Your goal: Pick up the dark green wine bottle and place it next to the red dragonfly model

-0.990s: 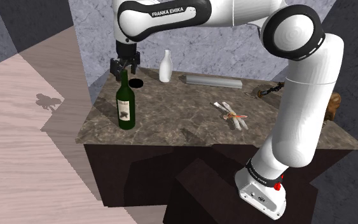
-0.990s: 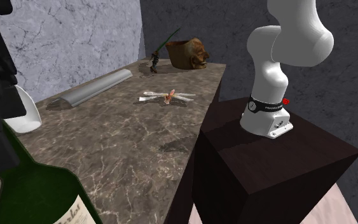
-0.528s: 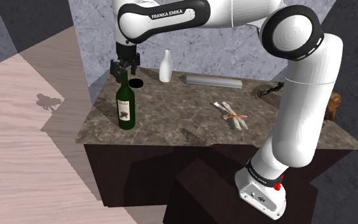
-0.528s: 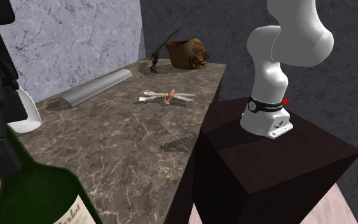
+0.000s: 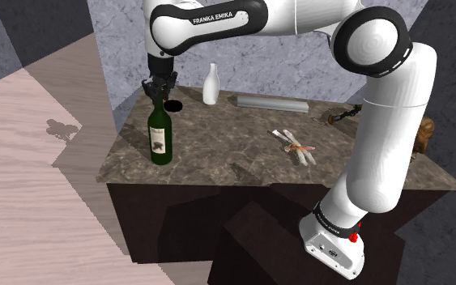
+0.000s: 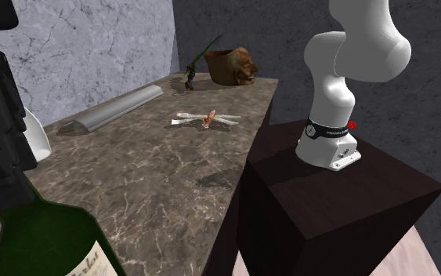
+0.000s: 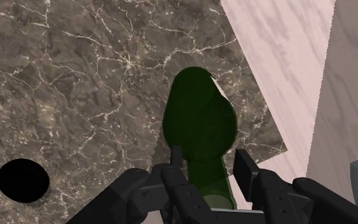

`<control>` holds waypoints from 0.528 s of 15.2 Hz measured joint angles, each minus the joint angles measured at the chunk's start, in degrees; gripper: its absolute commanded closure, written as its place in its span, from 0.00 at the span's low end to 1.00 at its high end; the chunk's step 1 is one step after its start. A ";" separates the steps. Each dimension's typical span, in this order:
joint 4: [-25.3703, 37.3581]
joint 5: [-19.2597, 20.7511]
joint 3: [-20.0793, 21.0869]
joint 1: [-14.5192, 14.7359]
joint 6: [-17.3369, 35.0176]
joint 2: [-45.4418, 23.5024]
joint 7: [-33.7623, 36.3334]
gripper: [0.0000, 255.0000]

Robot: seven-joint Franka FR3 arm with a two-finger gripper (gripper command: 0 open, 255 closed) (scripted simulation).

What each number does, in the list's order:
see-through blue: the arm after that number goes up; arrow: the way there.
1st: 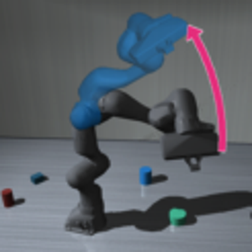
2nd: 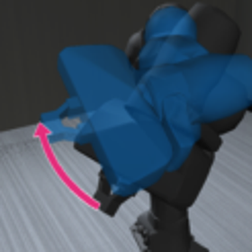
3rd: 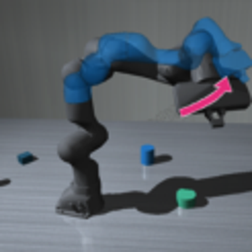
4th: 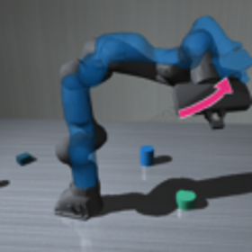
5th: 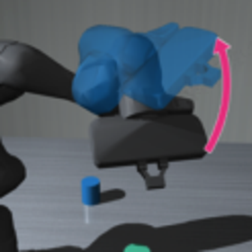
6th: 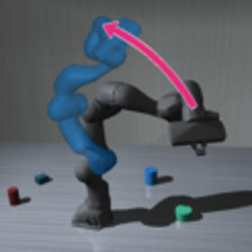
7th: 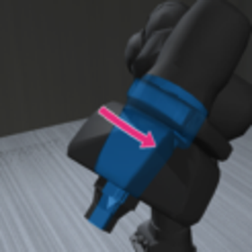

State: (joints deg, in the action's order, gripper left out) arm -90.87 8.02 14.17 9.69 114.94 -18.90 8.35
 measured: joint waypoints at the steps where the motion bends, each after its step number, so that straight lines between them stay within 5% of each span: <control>1: 0.00 0.00 0.00 0.00 0.00 0.00 0.00 1.00; 8: 2.53 -0.23 0.06 0.01 -2.86 0.31 -0.35 1.00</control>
State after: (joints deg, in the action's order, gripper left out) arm -88.33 7.79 14.23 9.70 112.07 -18.58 8.00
